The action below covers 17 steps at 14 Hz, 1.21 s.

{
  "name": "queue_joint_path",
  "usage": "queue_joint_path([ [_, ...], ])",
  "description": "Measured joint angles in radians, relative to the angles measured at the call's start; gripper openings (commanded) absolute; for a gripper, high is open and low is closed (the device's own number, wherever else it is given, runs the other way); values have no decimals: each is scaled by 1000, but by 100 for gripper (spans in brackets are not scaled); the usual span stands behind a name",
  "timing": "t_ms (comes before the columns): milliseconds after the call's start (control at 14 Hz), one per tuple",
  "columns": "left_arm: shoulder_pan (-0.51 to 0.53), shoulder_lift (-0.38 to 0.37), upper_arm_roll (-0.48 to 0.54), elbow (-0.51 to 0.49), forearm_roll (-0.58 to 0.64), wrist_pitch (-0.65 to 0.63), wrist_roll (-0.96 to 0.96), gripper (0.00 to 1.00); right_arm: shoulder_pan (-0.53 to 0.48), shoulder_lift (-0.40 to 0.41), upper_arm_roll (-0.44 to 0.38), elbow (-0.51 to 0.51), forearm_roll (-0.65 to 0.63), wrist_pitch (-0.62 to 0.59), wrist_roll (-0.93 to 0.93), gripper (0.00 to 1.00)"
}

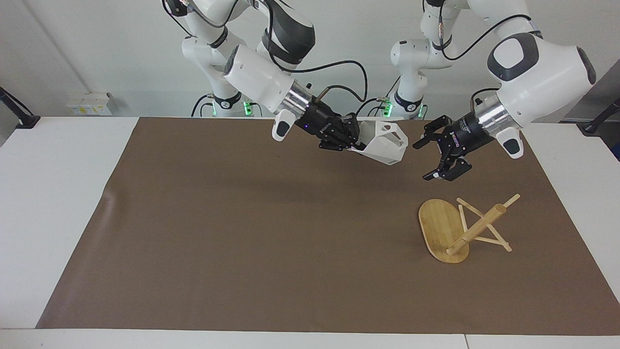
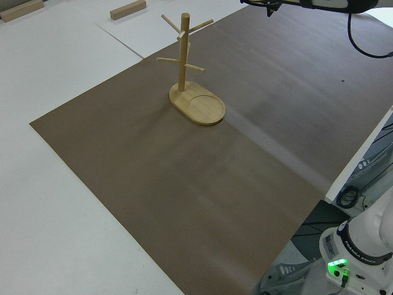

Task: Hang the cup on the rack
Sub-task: 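Grasp the cup with the left gripper from the right gripper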

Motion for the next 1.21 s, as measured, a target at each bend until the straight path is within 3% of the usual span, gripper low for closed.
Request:
queue_joint_path([
  [1214, -36, -35, -19, 15, -5, -82, -35, 100, 23, 23, 42, -3, 0, 71, 11, 0],
])
